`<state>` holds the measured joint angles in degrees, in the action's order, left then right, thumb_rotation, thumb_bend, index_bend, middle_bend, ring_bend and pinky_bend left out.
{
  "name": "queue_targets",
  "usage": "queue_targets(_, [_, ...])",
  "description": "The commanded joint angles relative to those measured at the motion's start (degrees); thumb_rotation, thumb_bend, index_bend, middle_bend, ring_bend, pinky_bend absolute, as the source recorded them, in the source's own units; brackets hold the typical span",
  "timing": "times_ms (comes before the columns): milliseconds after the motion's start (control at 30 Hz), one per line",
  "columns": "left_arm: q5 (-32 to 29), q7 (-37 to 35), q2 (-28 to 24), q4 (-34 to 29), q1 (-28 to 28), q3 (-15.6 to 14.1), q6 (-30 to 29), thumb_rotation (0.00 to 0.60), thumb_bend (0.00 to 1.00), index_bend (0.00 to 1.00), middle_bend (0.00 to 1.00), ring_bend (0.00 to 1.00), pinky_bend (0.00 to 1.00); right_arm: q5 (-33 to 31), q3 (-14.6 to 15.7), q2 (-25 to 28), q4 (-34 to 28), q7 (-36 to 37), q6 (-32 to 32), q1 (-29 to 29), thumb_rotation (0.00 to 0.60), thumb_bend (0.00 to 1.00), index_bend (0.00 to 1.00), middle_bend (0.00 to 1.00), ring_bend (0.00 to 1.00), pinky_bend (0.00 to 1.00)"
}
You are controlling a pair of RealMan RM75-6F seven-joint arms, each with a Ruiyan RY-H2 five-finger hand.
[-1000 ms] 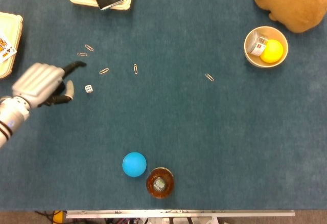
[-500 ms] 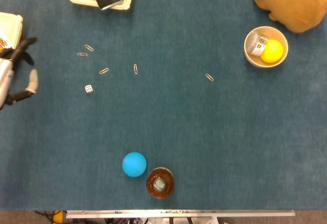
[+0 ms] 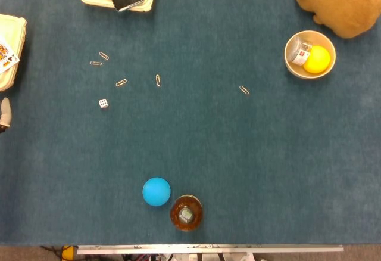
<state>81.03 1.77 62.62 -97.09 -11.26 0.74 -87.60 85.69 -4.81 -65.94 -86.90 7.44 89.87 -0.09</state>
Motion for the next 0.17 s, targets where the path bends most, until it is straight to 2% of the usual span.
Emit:
queue_targets(33, [-0.42,0.37,-0.17,-0.36,0.36,0.32,0.15,0.272,0.46,0.15,0.32,0.22,0.23,0.00,0.02,-0.06,0.01,-0.03,-0.02,0.00,0.600,0.29,0.38,0.29,0.17,0.29])
queue_targets(167, [-1.32,0.74,-0.13,-0.35,0.85,1.00,0.41,0.273,0.46,0.15,0.32,0.22,0.23,0.12,0.10,-0.23,0.14,-0.11,-0.14,0.06,0.600,0.29,0.38,0.29,0.17,0.29])
